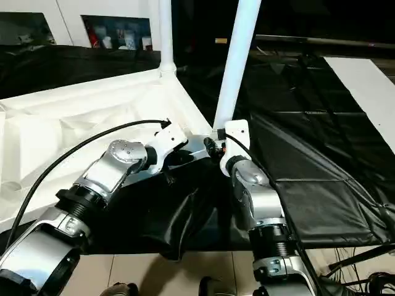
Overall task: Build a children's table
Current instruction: Rotate leg to tighten, then rotate table base
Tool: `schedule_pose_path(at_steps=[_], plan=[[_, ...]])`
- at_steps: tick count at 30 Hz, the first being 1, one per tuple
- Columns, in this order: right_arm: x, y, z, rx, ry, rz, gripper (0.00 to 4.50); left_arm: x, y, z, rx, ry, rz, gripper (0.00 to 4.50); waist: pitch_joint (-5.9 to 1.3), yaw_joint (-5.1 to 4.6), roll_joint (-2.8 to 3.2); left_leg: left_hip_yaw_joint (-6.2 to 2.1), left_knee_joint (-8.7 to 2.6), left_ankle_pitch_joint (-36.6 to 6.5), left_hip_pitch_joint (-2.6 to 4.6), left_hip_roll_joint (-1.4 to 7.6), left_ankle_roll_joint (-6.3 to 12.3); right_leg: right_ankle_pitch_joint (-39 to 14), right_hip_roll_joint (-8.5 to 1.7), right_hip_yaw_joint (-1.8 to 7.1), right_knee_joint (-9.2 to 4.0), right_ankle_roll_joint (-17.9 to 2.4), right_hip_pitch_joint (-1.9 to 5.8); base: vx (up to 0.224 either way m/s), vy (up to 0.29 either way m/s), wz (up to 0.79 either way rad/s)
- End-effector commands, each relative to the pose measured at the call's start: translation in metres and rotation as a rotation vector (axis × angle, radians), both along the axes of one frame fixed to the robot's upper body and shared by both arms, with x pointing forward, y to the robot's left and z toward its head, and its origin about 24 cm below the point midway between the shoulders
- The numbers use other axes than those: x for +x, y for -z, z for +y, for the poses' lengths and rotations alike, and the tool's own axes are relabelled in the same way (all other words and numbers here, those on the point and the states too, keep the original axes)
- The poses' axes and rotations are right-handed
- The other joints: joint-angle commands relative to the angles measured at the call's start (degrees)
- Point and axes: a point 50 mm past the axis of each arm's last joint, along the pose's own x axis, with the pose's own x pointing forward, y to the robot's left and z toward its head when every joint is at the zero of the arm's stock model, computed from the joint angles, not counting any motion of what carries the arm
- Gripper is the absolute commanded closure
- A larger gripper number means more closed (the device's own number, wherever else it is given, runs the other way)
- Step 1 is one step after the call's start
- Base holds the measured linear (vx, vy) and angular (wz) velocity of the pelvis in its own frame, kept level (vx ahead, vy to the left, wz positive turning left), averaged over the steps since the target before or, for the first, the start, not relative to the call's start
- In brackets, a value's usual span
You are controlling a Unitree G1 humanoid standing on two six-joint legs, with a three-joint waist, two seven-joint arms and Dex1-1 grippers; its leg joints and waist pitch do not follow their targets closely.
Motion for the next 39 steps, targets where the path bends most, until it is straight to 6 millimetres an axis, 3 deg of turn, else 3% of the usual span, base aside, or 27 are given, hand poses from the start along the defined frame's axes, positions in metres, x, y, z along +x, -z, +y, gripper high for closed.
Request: schedule_pose_path(at_steps=[1,5,8,9,12,13,14,16,19,21,23,25,26,28,29,30,32,34,36,39], plan=[[-0.009,0.008,0.013,0.004,-0.093,0.037,0.77,-0.005,0.017,0.004,0.052,-0.009,0.028,4.5,-2.71,-0.08,-0.25,-0.31,-4.29,-15.6,-0.07,0.42,2.26,-32.7,-3.6,2.03,-5.67,-3.3,1.89,0.0,0.0,0.0],[-0.008,0.0,0.004,-0.001,-0.083,-0.002,0.43,-0.005,0.017,0.005,0.051,0.012,0.018,4.5,-2.85,-0.03,-0.27,-0.2,-4.3,-14.2,-0.33,0.5,2.64,-30.1,-3.53,2.12,-5.4,-3.8,1.99,0.0,0.0,0.0],[-0.012,-0.011,-0.008,0.021,-0.132,-0.027,0.43,-0.005,0.014,0.003,0.028,0.031,0.002,4.5,-2.9,0.29,-0.42,-0.05,-4.18,-13.4,-0.31,0.48,3.29,-29.1,-3.41,2.15,-5.41,-3.9,2.19,0.0,0.0,0.0],[-0.017,-0.017,-0.016,0.044,-0.181,-0.03,0.43,-0.005,0.011,0.002,0.006,0.037,-0.017,4.5,-3.02,0.35,-0.66,0.05,-4.07,-13.2,-0.19,0.52,3.54,-28.7,-3.4,2.21,-5.36,-3.9,2.11,0.0,0.0,0.0],[-0.035,-0.028,-0.035,0.044,-0.328,-0.045,0.43,-0.002,-0.001,0.0,-0.103,0.017,-0.041,4.5,-3.21,0.84,-0.33,0.14,-3.81,-10.7,-0.8,0.46,5.36,-25.1,-3.34,2.17,-5.0,-4.5,2.66,0.0,0.0,0.0],[-0.043,-0.03,-0.042,0.02,-0.387,-0.047,0.43,-0.002,-0.006,0.0,-0.141,0.015,-0.046,4.5,-3.24,0.94,-0.49,0.08,-3.73,-10.2,-1.1,0.43,5.56,-24.6,-3.34,2.09,-4.96,-4.4,3.05,0.0,0.0,0.0],[-0.052,-0.032,-0.051,-0.014,-0.453,-0.041,0.34,-0.003,-0.016,0.003,-0.205,0.021,-0.042,4.06,-3.62,1.22,-0.04,0.09,-3.52,-7.8,-1.27,0.67,6.12,-21.7,-3.49,2.05,-4.47,-5.8,2.89,0.0,0.0,0.0],[-0.055,-0.032,-0.055,-0.022,-0.472,-0.041,0.34,-0.004,-0.023,0.004,-0.246,0.03,-0.034,3.95,-3.78,1.27,-0.2,0.15,-3.3,-6.5,-1.4,0.79,6.15,-18.1,-3.5,2.07,-3.96,-7.6,3.11,0.0,0.0,0.0],[-0.059,-0.034,-0.057,-0.021,-0.509,-0.042,0.34,-0.008,-0.035,0.008,-0.301,0.048,-0.027,3.65,-4.34,0.81,-0.1,0.19,-2.77,-3.1,-1.66,0.91,6.8,-7.8,-3.32,2.07,-2.63,-12.2,3.43,0.0,0.0,0.0],[-0.059,-0.036,-0.056,-0.012,-0.523,-0.045,0.34,-0.011,-0.04,0.011,-0.321,0.057,-0.023,3.51,-4.58,0.64,0.09,0.28,-2.3,1.0,-1.61,0.87,8.86,2.9,-2.91,2.18,-1.41,-15.4,3.47,0.0,0.0,0.0],[-0.059,-0.038,-0.054,-0.005,-0.533,-0.052,0.34,-0.014,-0.044,0.014,-0.332,0.068,-0.019,3.4,-4.63,0.56,0.22,0.43,-2.01,2.8,-1.54,0.86,10.75,7.4,-2.83,2.17,-1.01,-17.0,3.4,0.0,0.0,0.0],[-0.053,-0.042,-0.044,0.015,-0.515,-0.083,0.34,-0.024,-0.047,0.027,-0.323,0.098,0.008,3.22,-4.53,0.54,0.18,0.45,-2.1,1.9,-1.52,1.04,11.21,6.4,-3.13,2.13,-0.98,-17.5,3.52,0.0,0.0,0.0],[-0.051,-0.043,-0.04,0.025,-0.521,-0.088,0.34,-0.027,-0.047,0.032,-0.309,0.102,0.019,3.14,-4.29,0.18,0.2,0.47,-2.33,0.8,-1.67,0.99,10.64,3.4,-3.17,2.06,-1.28,-17.2,3.43,0.0,0.0,0.0],[-0.049,-0.046,-0.027,0.053,-0.557,-0.101,0.34,-0.04,-0.044,0.049,-0.256,0.118,0.062,3.04,-4.07,0.08,0.5,0.72,-2.45,-2.2,-0.86,1.2,8.92,-2.3,-3.04,2.19,-1.89,-16.2,2.85,0.0,0.0,0.0],[-0.048,-0.047,-0.021,0.059,-0.578,-0.104,0.34,-0.047,-0.041,0.057,-0.229,0.133,0.085,2.92,-4.13,0.06,0.49,0.64,-2.55,-2.7,-0.82,1.37,8.4,-3.1,-3.21,2.23,-1.67,-16.1,2.94,0.0,0.0,0.0],[-0.047,-0.047,-0.016,0.064,-0.591,-0.106,0.34,-0.053,-0.039,0.063,-0.208,0.148,0.102,2.8,-3.72,-0.3,0.37,0.52,-2.94,-3.9,-1.33,1.34,7.24,-6.0,-3.23,2.2,-1.84,-15.0,3.06,0.0,0.0,0.0],[-0.043,-0.047,-0.01,0.06,-0.599,-0.117,0.34,-0.06,-0.038,0.07,-0.188,0.158,0.118,2.73,-3.61,-0.34,0.94,0.72,-2.97,-6.2,-0.55,1.35,5.34,-9.9,-3.09,2.37,-2.27,-13.8,2.36,0.0,0.0,0.0],[-0.035,-0.046,-0.004,0.047,-0.573,-0.131,0.34,-0.066,-0.038,0.077,-0.179,0.151,0.128,2.6,-3.47,-0.09,1.0,0.98,-3.06,-6.8,-0.24,1.31,3.83,-9.9,-2.86,2.49,-2.29,-13.6,1.97,0.0,0.0,0.0],[-0.025,-0.045,0.001,0.035,-0.524,-0.144,0.34,-0.07,-0.037,0.083,-0.158,0.129,0.137,2.37,-3.37,-0.1,0.92,0.85,-3.2,-6.6,-0.73,1.13,2.72,-10.6,-2.93,2.47,-2.17,-13.2,2.26,0.0,0.0,0.0],[-0.012,-0.046,0.012,0.048,-0.48,-0.167,0.34,-0.079,-0.031,0.089,-0.123,0.086,0.152,2.26,-3.6,-0.18,1.07,0.86,-3.02,-7.4,-0.6,1.11,1.71,-10.5,-3.06,2.63,-1.84,-12.4,2.28,0.0,0.0,0.0]])
